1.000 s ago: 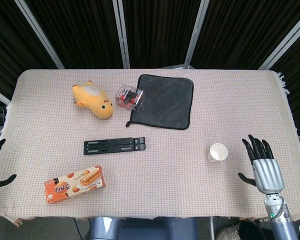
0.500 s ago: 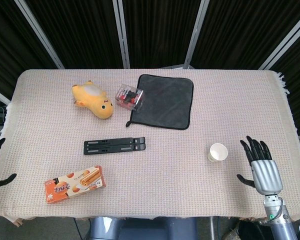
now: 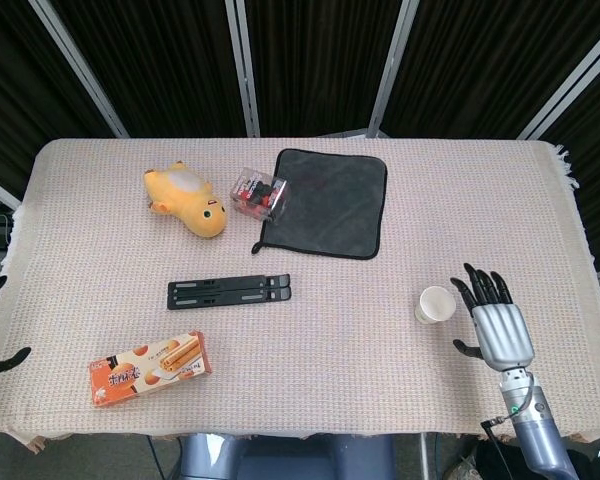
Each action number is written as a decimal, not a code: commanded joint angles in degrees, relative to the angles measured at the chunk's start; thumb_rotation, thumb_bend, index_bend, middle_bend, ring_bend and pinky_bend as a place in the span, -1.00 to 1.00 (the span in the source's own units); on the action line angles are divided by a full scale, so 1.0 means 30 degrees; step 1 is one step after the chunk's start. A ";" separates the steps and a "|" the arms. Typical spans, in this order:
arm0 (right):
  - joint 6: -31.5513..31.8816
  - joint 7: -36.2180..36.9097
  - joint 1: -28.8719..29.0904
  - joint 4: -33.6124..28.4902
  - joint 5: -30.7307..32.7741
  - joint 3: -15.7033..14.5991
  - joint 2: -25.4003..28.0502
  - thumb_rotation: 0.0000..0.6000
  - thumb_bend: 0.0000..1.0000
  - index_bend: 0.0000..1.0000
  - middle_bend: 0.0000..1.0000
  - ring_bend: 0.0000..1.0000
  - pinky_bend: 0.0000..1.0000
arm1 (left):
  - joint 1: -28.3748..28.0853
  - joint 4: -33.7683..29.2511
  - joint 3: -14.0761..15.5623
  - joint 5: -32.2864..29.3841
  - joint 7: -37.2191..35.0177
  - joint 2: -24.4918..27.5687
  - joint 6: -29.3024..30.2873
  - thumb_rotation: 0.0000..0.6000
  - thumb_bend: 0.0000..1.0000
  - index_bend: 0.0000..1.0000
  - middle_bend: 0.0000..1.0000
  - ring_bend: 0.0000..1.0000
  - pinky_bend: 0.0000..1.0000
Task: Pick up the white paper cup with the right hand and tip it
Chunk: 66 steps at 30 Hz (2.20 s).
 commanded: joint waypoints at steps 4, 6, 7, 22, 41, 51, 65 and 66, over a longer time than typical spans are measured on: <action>-0.1568 -0.1655 0.1059 -0.0210 0.2312 0.0606 -0.0557 1.00 -0.83 -0.66 -1.00 -1.00 -1.00 | -0.0045 0.0035 0.0016 -0.0047 -0.0050 0.0006 -0.0152 1.00 -1.00 -1.00 -1.00 -1.00 -1.00; -0.1922 -0.2036 0.1331 -0.0094 0.2918 0.0682 -0.0735 1.00 -0.82 -0.66 -1.00 -1.00 -1.00 | -0.0076 0.0048 0.0019 -0.0064 -0.0049 -0.0005 -0.0224 1.00 -1.00 -1.00 -1.00 -1.00 -1.00; -0.2049 -0.2178 0.1451 -0.0028 0.3142 0.0718 -0.0822 1.00 -0.82 -0.66 -1.00 -1.00 -1.00 | -0.0093 0.0047 0.0019 -0.0077 -0.0045 -0.0008 -0.0264 1.00 -1.00 -1.00 -1.00 -1.00 -1.00; -0.2939 -0.2758 0.2599 0.1121 0.5064 0.0999 -0.1916 1.00 -0.75 -0.47 -0.96 -1.00 -1.00 | -0.0182 0.0040 0.0024 -0.0131 0.0067 -0.0058 -0.0431 1.00 -1.00 -1.00 -1.00 -1.00 -1.00; -0.2381 -0.1946 0.3075 0.2433 0.4940 0.0896 -0.2906 1.00 -0.57 -0.11 -0.64 -1.00 -1.00 | -0.0290 0.0070 0.0079 -0.0128 0.0251 -0.0176 -0.0621 1.00 -1.00 -1.00 -1.00 -1.00 -1.00; -0.2205 0.1918 0.2939 0.0694 0.3542 0.1334 -0.2668 1.00 -0.57 -0.11 -0.64 -1.00 -1.00 | -0.0240 0.0007 0.0097 -0.0012 0.0354 -0.0195 -0.0430 1.00 -1.00 -1.00 -1.00 -1.00 -1.00; -0.3216 0.4615 0.3157 0.4243 0.4956 0.1709 -0.4905 1.00 -0.58 -0.11 -0.64 -1.00 -1.00 | -0.0218 0.0089 0.0039 -0.0009 0.0341 -0.0254 -0.0292 1.00 -1.00 -1.00 -1.00 -1.00 -1.00; -0.3245 0.4550 0.3167 0.4462 0.5065 0.1711 -0.4968 1.00 -0.58 -0.11 -0.64 -1.00 -1.00 | -0.0221 0.0085 0.0045 -0.0001 0.0345 -0.0253 -0.0300 1.00 -1.00 -1.00 -1.00 -1.00 -1.00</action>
